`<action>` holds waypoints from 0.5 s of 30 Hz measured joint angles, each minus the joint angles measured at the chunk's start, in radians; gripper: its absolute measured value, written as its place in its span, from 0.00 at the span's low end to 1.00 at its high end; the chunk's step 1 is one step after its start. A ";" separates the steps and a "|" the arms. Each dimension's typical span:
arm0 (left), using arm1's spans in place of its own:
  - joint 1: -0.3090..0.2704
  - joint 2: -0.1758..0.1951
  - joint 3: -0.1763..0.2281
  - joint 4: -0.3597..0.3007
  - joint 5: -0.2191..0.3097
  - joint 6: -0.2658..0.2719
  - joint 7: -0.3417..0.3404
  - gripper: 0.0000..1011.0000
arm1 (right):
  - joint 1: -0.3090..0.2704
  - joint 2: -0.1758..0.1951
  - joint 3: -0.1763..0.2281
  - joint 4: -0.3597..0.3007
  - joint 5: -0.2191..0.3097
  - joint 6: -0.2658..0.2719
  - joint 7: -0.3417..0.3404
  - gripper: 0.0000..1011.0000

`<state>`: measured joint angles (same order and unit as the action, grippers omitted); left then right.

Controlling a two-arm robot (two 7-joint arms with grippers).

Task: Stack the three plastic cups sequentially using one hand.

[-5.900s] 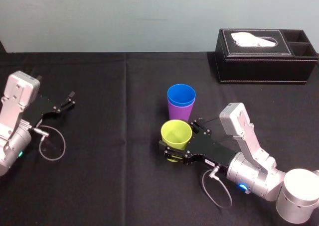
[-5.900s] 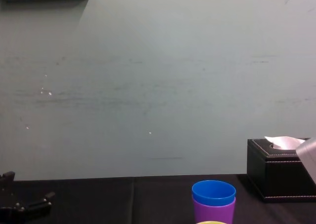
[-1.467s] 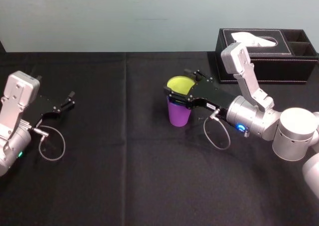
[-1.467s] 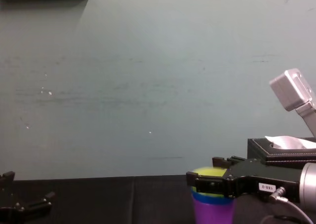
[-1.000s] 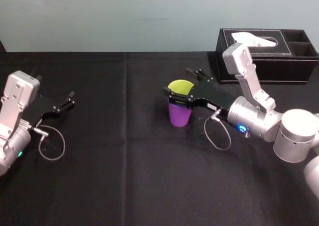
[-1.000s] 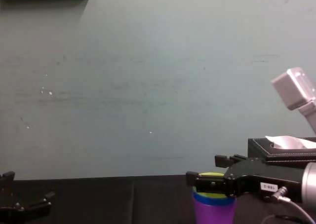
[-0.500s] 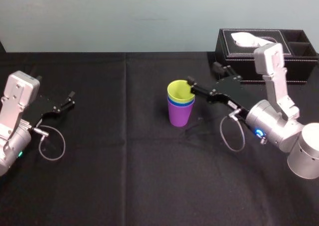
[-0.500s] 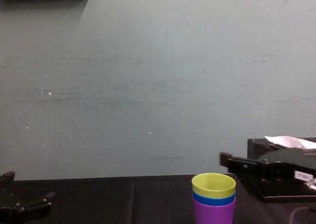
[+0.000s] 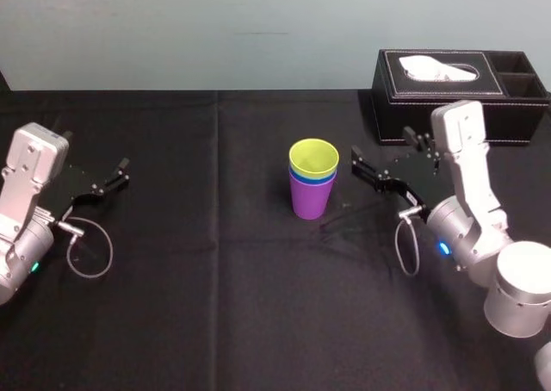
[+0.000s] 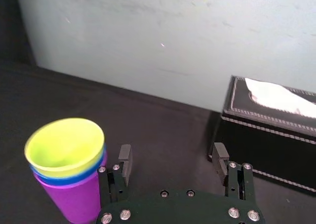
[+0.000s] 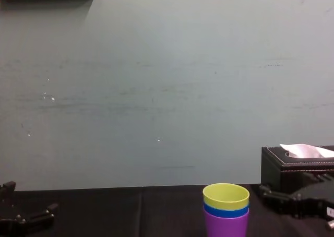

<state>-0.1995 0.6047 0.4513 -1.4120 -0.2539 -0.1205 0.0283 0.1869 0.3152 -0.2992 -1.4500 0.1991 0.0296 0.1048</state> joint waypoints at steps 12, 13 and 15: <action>0.000 0.000 0.000 0.000 0.000 0.000 0.000 1.00 | 0.019 -0.041 -0.012 0.061 -0.063 0.058 -0.017 0.99; 0.000 0.000 0.000 0.000 0.000 0.000 0.000 1.00 | 0.019 -0.041 -0.012 0.061 -0.063 0.058 -0.017 0.99; 0.000 0.000 0.000 0.000 0.000 0.000 0.000 1.00 | 0.019 -0.040 -0.012 0.061 -0.063 0.058 -0.017 0.99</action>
<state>-0.1996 0.6047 0.4514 -1.4120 -0.2539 -0.1205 0.0283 0.2057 0.2750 -0.3107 -1.3894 0.1366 0.0875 0.0874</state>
